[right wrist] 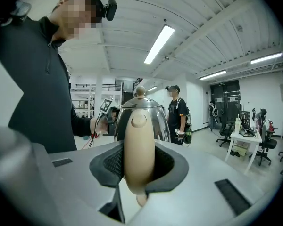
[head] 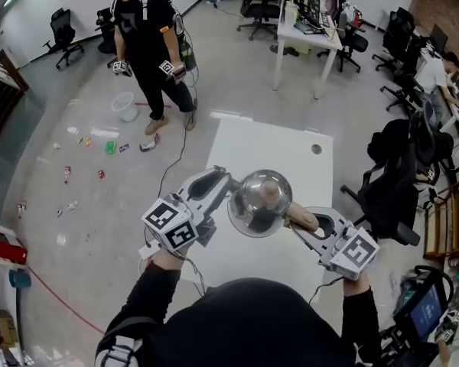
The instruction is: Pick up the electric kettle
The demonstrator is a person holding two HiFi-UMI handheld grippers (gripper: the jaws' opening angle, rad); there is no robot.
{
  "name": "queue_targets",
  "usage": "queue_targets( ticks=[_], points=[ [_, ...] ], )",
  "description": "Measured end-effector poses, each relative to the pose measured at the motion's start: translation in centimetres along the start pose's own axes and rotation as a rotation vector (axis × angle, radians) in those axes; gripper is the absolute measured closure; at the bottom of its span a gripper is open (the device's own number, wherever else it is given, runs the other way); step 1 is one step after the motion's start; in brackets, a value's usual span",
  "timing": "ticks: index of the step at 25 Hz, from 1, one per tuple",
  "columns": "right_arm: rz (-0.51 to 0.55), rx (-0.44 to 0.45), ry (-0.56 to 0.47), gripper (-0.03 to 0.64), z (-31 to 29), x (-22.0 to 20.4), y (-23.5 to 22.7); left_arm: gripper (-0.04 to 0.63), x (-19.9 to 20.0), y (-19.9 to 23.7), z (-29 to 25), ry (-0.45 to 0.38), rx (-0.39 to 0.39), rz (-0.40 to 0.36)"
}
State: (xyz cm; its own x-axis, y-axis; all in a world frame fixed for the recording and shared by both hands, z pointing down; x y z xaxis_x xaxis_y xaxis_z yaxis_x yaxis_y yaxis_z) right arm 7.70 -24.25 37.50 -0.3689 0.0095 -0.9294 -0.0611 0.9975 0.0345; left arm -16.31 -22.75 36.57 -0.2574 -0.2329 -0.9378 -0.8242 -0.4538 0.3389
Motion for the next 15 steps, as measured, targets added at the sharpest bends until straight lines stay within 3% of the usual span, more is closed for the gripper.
queue_targets(
  ticks=[15],
  points=[
    [0.025,-0.013,0.006,0.518,0.7,1.6,0.9,0.508,1.4,-0.8,1.1,-0.018,-0.010,-0.012]
  ],
)
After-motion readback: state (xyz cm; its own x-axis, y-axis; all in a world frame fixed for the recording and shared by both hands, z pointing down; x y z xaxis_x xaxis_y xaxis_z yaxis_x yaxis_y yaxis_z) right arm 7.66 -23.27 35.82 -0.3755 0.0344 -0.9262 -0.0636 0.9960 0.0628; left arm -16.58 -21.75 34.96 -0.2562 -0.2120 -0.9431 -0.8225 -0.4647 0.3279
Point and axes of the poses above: the fingertips, and each gripper's own axes: z backward along the fingers, y to its left, x out of its top, the point moved 5 cm from there along z, backward along the fingers, and after that the axes turned 11 degrees about y, right-handed, at the moved point
